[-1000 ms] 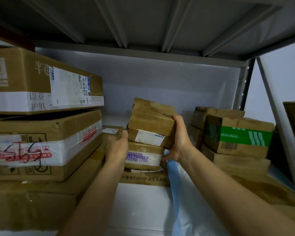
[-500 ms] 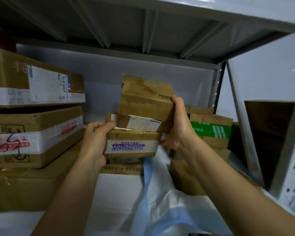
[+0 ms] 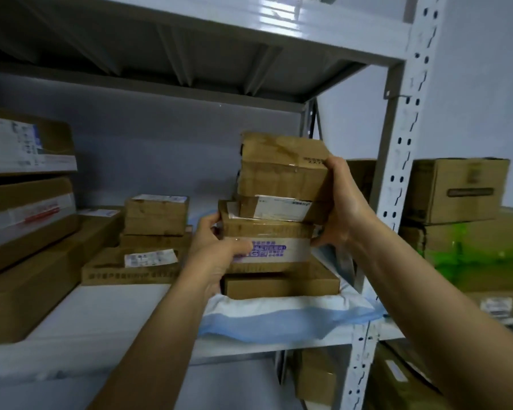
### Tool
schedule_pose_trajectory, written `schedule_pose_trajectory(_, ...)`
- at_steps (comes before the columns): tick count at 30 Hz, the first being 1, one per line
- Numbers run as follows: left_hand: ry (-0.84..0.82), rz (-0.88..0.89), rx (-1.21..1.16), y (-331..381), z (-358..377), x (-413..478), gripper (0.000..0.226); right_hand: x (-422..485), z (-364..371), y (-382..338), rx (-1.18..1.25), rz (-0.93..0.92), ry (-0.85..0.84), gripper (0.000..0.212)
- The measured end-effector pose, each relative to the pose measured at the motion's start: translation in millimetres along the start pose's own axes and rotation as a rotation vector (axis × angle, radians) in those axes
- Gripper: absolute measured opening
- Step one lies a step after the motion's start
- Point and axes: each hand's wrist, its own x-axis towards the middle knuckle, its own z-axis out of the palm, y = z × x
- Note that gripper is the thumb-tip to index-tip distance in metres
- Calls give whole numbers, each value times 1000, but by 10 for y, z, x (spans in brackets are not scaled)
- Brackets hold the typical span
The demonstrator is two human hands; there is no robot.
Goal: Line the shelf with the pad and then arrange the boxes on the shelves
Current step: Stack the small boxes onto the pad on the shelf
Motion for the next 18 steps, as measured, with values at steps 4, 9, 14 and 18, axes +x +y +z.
schedule_pose_trajectory(4, 13, 83, 224, -280, 331, 111, 70, 93, -296, 71, 37, 65, 66, 48)
schedule_pose_trajectory(9, 72, 187, 517, -432, 511, 199, 73, 198, -450, 136, 49, 63, 61, 41)
schedule_pose_trajectory(14, 110, 190, 602, -470, 497, 254, 72, 267, -400, 124, -9, 7, 40, 40)
schedule_pose_trajectory(18, 99, 177, 657, -452, 475, 221, 65, 305, -367, 136, -73, -47, 40, 39)
